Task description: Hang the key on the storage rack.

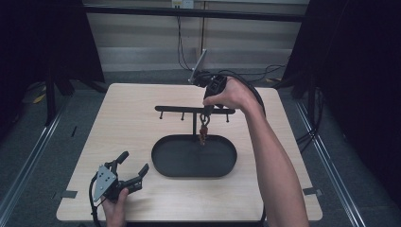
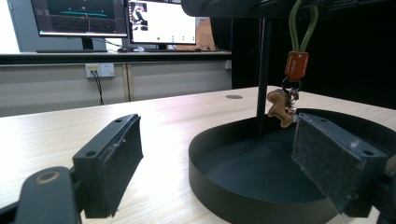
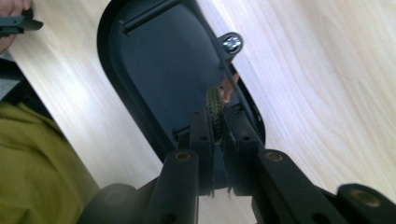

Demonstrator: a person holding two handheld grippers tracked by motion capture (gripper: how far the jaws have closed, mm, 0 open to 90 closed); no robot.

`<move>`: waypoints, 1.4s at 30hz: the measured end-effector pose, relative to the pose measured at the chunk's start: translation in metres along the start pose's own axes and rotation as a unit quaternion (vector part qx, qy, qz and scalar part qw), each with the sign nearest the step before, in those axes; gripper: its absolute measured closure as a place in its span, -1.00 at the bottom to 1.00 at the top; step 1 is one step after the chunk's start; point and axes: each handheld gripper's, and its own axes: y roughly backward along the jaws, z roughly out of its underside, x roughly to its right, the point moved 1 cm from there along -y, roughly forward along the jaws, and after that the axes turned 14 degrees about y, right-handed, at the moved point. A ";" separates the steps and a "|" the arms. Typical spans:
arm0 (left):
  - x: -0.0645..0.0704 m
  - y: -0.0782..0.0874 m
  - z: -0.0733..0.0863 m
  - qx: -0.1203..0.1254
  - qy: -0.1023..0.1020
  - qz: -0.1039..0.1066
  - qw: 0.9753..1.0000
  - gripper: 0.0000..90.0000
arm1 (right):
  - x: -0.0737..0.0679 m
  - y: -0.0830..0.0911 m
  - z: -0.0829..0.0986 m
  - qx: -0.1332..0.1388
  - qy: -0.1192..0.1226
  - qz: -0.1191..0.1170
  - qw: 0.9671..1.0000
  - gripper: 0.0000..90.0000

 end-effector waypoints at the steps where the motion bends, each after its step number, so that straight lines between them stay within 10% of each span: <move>1: 0.000 0.000 0.000 0.000 0.000 0.000 1.000 -0.65 | 0.000 0.000 0.000 0.003 -0.002 0.002 1.000 0.83; 13: 0.000 0.000 0.000 0.003 0.002 -0.003 1.000 -0.65 | -0.006 0.002 0.014 0.008 -0.012 -0.011 1.000 0.65; 27: 0.000 0.000 0.000 -0.002 -0.001 -0.001 1.000 -0.65 | -0.025 0.001 0.039 0.058 -0.015 0.019 0.998 -0.03; 42: 0.000 0.000 0.000 -0.003 -0.002 0.000 1.000 -0.65 | -0.051 -0.019 0.066 0.151 -0.014 0.039 0.988 -0.19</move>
